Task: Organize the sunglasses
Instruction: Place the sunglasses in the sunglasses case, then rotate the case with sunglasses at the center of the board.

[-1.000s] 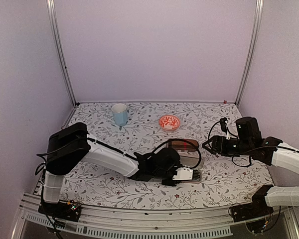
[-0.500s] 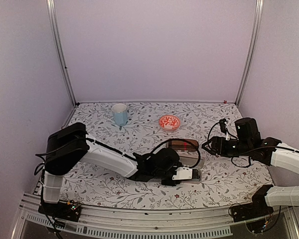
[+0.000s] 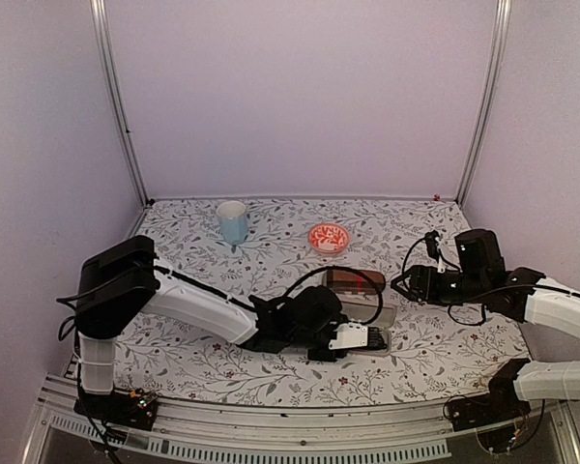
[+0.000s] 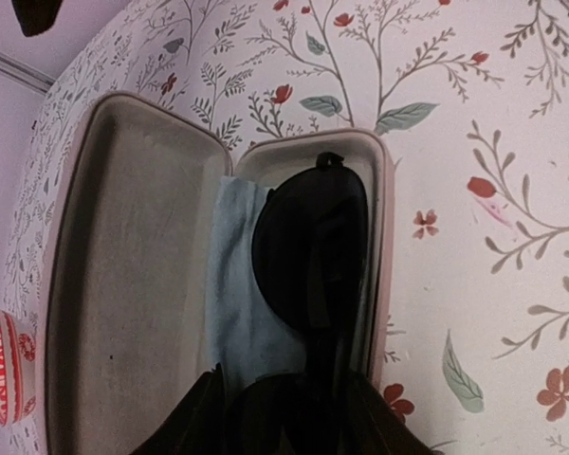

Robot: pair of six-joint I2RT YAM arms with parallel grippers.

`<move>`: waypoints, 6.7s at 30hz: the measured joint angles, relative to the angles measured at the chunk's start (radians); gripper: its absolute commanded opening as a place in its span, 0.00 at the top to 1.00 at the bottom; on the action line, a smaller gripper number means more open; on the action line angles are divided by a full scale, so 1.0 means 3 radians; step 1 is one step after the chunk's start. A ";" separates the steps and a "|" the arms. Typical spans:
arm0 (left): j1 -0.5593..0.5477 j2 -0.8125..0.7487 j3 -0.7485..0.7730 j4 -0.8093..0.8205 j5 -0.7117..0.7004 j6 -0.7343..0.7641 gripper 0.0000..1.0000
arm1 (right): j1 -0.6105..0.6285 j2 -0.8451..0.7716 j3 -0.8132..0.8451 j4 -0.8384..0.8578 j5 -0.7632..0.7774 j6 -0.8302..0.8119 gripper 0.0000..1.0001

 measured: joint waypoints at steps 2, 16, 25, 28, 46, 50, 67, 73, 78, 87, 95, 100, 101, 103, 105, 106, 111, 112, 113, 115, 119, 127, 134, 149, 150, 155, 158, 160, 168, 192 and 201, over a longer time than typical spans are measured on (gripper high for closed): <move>0.0000 -0.0039 -0.0045 -0.0001 0.0011 -0.0022 0.57 | 0.0000 0.0013 -0.0001 0.0001 -0.0005 0.0001 0.23; 0.0003 -0.0843 -0.0664 0.0154 0.0181 -0.0538 0.44 | -0.0004 -0.0015 -0.0434 0.0094 -0.0158 0.0174 0.15; 0.0174 -0.0956 -0.0971 0.0169 0.0408 -0.1151 0.27 | 0.0256 -0.0062 -0.0758 0.0172 -0.0127 0.0451 0.06; 0.0268 -0.0955 -0.0975 0.0154 0.0492 -0.1306 0.20 | 0.0446 0.0033 -0.0758 0.0225 -0.0062 0.0497 0.05; 0.0498 -0.0537 -0.0829 0.0043 0.0879 -0.1722 0.14 | 0.1251 0.0872 -0.0380 0.0268 0.0463 0.0603 0.06; 0.0504 -0.0509 -0.0779 0.0037 0.0910 -0.1798 0.14 | 0.1302 0.0952 -0.0312 0.0238 0.0549 0.0586 0.07; 0.0580 -0.0249 -0.0581 0.0112 0.1067 -0.2115 0.15 | 0.1392 0.1021 -0.0256 0.0137 0.0707 0.0235 0.11; 0.0612 -0.0249 -0.0581 0.0122 0.1147 -0.2167 0.18 | 0.1397 0.1021 -0.0256 0.0117 0.0763 0.0224 0.17; 0.0642 -0.0248 -0.0581 0.0128 0.1228 -0.2211 0.19 | 0.1397 0.1021 -0.0254 0.0112 0.0813 0.0239 0.23; 0.0680 -0.0245 -0.0581 0.0135 0.1385 -0.2299 0.21 | 0.1397 0.1021 -0.0253 0.0071 0.0872 0.0312 0.29; 0.0725 -0.0186 -0.0529 0.0186 0.1539 -0.2412 0.25 | 0.1397 0.1021 -0.0253 0.0052 0.0908 0.0389 0.32; 0.0726 -0.0146 -0.0490 0.0202 0.1575 -0.2453 0.26 | 0.1397 0.1021 -0.0253 0.0048 0.0910 0.0420 0.33; 0.0726 -0.0140 -0.0486 0.0207 0.1579 -0.2459 0.27 | 0.1397 0.1021 -0.0253 0.0047 0.0910 0.0426 0.33; 0.0729 -0.0137 -0.0483 0.0212 0.1582 -0.2462 0.28 | 0.1397 0.1021 -0.0253 0.0047 0.0914 0.0436 0.33; 0.0729 -0.0136 -0.0483 0.0212 0.1579 -0.2463 0.29 | 0.1397 0.1021 -0.0253 0.0047 0.0917 0.0441 0.34; 0.0729 -0.0135 -0.0483 0.0214 0.1574 -0.2466 0.30 | 0.1397 0.1024 -0.0253 0.0047 0.0918 0.0444 0.35; 0.0729 -0.0132 -0.0483 0.0216 0.1546 -0.2476 0.33 | 0.1397 0.1072 -0.0253 0.0079 0.0930 0.0464 0.38; 0.0729 -0.0132 -0.0482 0.0216 0.1537 -0.2477 0.34 | 0.1397 0.1081 -0.0252 0.0088 0.0937 0.0469 0.38; 0.0729 -0.0131 -0.0482 0.0216 0.1528 -0.2478 0.34 | 0.1397 0.1086 -0.0252 0.0095 0.0945 0.0476 0.39; 0.0729 -0.0132 -0.0482 0.0215 0.1511 -0.2486 0.35 | 0.1397 0.1096 -0.0252 0.0113 0.0956 0.0488 0.39; 0.0729 -0.0132 -0.0482 0.0214 0.1461 -0.2492 0.39 | 0.1397 0.1108 -0.0252 0.0144 0.0970 0.0514 0.41; 0.0730 -0.0131 -0.0482 0.0211 0.1406 -0.2510 0.41 | 0.1397 0.1108 -0.0253 0.0148 0.0974 0.0556 0.39; 0.0731 -0.0132 -0.0482 0.0224 0.1423 -0.2529 0.31 | 0.1399 0.0996 -0.0267 0.0173 0.0917 0.0599 0.20; 0.0763 -0.0359 -0.0764 0.0359 0.1411 -0.2626 0.01 | 0.1322 0.0668 -0.0193 -0.0149 0.1138 0.0582 0.04; 0.0765 -0.0395 -0.0796 0.0367 0.1408 -0.2626 0.01 | 0.1293 0.0665 -0.0164 -0.0173 0.1157 0.0562 0.04; 0.0769 -0.0518 -0.0908 0.0444 0.1395 -0.2614 0.01 | 0.1076 0.0664 0.0058 -0.0234 0.1191 0.0354 0.03; 0.0768 -0.0552 -0.0979 0.0455 0.1387 -0.2579 0.03 | 0.0966 0.0715 0.0247 -0.0245 0.1167 0.0148 0.03; 0.0763 -0.0552 -0.1019 0.0454 0.1373 -0.2537 0.04 | 0.0913 0.0819 0.0399 -0.0244 0.1123 -0.0020 0.03; 0.0643 -0.0540 -0.1025 0.0395 0.1162 -0.2368 0.13 | 0.0832 0.1336 0.0779 -0.0245 0.0886 -0.0528 0.11; 0.0537 -0.0261 -0.0741 0.0403 0.0684 -0.2293 0.15 | 0.0764 0.1562 0.0839 -0.0254 0.0423 -0.0760 0.28; 0.0646 -0.0237 -0.0683 0.0345 0.0511 -0.2377 0.14 | 0.0763 0.1277 0.0542 -0.0177 0.0230 -0.0558 0.36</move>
